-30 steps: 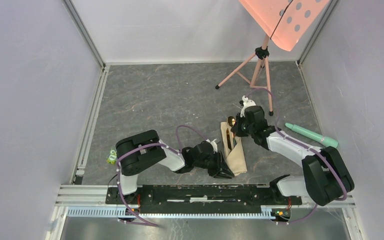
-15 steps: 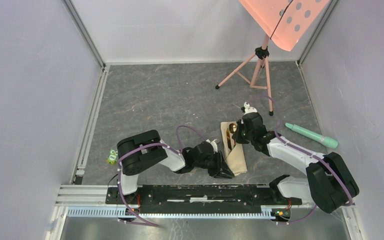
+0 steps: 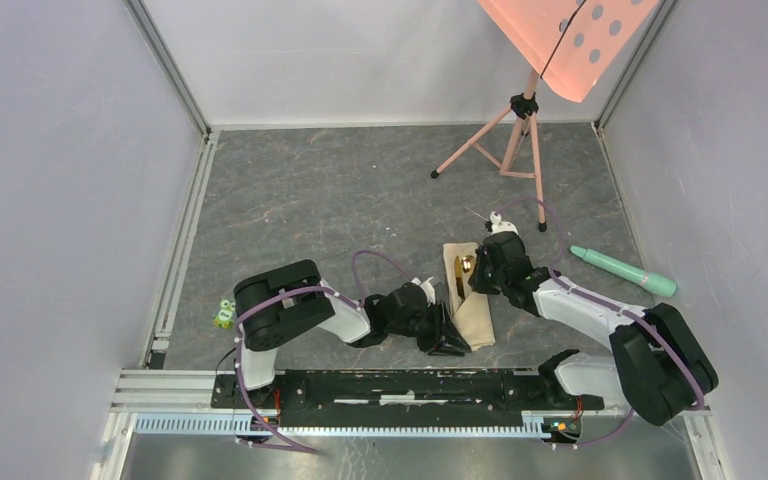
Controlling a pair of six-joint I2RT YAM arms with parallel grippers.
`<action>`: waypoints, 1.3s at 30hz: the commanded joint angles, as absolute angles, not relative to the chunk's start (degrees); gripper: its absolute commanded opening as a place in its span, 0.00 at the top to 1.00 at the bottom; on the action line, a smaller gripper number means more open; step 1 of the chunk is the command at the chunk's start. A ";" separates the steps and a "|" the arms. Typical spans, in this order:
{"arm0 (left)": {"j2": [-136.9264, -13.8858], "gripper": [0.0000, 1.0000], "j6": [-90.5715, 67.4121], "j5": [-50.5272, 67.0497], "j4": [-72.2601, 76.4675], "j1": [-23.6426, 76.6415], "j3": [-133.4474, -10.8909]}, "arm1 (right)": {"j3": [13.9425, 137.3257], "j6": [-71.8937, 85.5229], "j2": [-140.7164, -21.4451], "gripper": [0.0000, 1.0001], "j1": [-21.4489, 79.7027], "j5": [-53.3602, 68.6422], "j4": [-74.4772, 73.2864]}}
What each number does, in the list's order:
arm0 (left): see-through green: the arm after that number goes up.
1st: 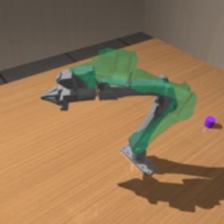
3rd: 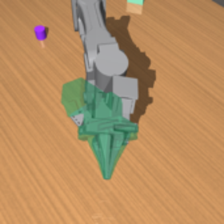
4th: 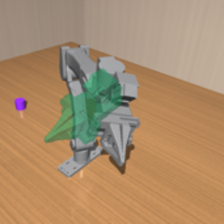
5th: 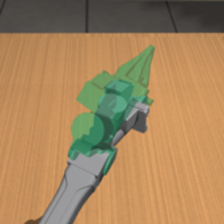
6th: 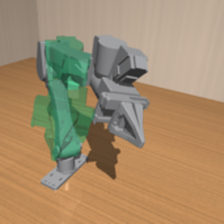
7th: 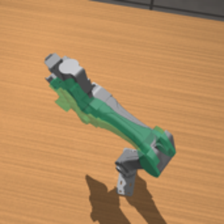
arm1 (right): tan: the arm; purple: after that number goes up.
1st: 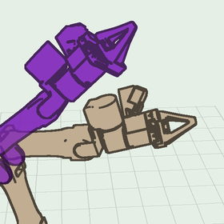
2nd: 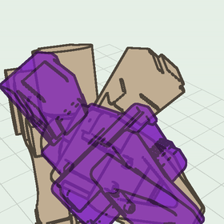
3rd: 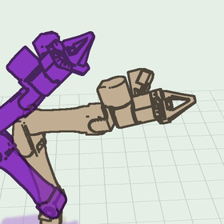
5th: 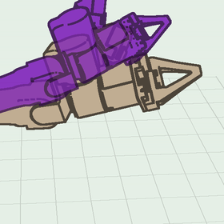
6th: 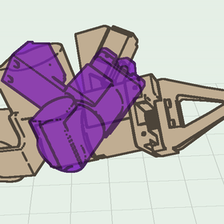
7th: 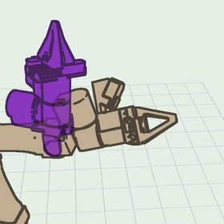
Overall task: Fold the napkin into a case and place the utensils inside
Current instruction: Insert the spoon into the folded napkin, then reset both arms
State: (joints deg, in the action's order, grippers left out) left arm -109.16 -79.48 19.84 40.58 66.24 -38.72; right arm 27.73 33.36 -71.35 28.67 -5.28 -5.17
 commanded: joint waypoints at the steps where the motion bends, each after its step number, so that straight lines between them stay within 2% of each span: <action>1: -106.24 0.63 -79.60 17.64 42.55 66.01 -37.52 | 28.20 32.92 -71.75 0.80 28.99 -6.40 -4.15; 10: -94.65 0.57 -76.92 14.70 38.63 65.75 -31.50 | 32.91 29.22 -65.23 0.50 29.29 -6.86 -10.86; 16: -77.35 0.53 -66.88 7.41 20.00 65.38 -31.70 | 39.38 22.33 -55.00 0.38 29.50 -7.88 -20.61; 17: -73.96 0.51 -64.27 5.29 16.08 65.39 -32.20 | 40.70 21.11 -52.81 0.34 29.51 -7.77 -21.92; 18: -69.68 0.49 -62.41 3.86 13.21 65.24 -32.86 | 41.77 19.83 -50.05 0.25 29.53 -7.01 -23.47; 19: -65.49 0.46 -59.36 1.98 9.40 65.27 -34.11 | 43.25 18.02 -47.44 0.04 29.48 -6.26 -25.05; 20: -62.10 0.41 -56.19 0.31 4.35 65.22 -35.68 | 44.86 16.56 -45.23 0.02 29.52 -5.92 -26.33; 25: -47.71 0.32 -40.70 -9.06 -16.36 65.13 -49.00 | 56.18 15.62 -34.75 0.02 29.53 -9.97 -35.07; 26: -46.13 0.28 -37.48 -11.13 -19.43 65.09 -52.88 | 58.30 15.22 -33.15 0.02 29.51 -9.83 -36.19; 28: -43.68 0.06 -31.53 -14.72 -25.85 65.07 -60.15 | 62.83 13.63 -29.78 0.02 29.54 -9.80 -37.12; 29: -43.12 0.00 -28.67 -16.65 -29.46 65.10 -63.86 | 65.14 12.73 -28.68 0.02 29.53 -9.91 -37.36; 33: -43.04 0.00 -21.68 -22.85 -39.92 65.18 -79.96 | 74.15 8.18 -25.86 0.02 29.49 -11.61 -38.31; 39: -41.16 0.00 -17.67 -27.39 -43.16 65.21 -91.50 | 84.03 3.91 -25.29 0.02 29.53 -16.51 -40.76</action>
